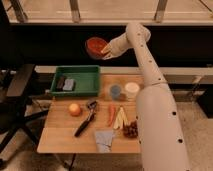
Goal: Stack bowls into tray
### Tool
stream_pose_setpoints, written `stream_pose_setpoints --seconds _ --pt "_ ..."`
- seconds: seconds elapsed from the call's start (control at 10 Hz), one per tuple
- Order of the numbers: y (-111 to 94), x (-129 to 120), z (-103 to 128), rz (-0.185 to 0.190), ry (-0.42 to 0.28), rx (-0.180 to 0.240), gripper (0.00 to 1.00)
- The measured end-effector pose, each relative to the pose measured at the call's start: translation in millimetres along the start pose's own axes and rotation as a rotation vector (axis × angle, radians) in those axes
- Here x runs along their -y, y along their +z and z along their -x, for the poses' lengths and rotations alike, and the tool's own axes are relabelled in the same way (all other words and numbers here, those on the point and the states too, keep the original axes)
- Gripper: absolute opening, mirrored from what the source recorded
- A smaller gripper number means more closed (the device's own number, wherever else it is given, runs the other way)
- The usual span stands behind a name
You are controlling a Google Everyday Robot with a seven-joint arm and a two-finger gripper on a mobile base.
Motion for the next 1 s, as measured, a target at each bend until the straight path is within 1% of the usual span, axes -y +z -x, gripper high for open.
stream_pose_setpoints --seconds 0.1,0.3,0.4,0.5,0.6,1.0 --pt "3.2 -3.0 9.4 0.007 -0.020 0.002 0.00" --pt "5.8 -22.8 42.6 0.024 -0.066 0.005 0.00" --pt "10.4 -30.9 59.5 0.035 -0.088 0.008 0.00" --pt "16.4 -35.7 72.5 0.042 -0.104 0.016 0.00" --pt "28.5 -44.4 83.6 0.052 -0.117 0.030 0.00" --pt "61.4 -59.6 83.4 0.072 -0.116 0.045 0.00"
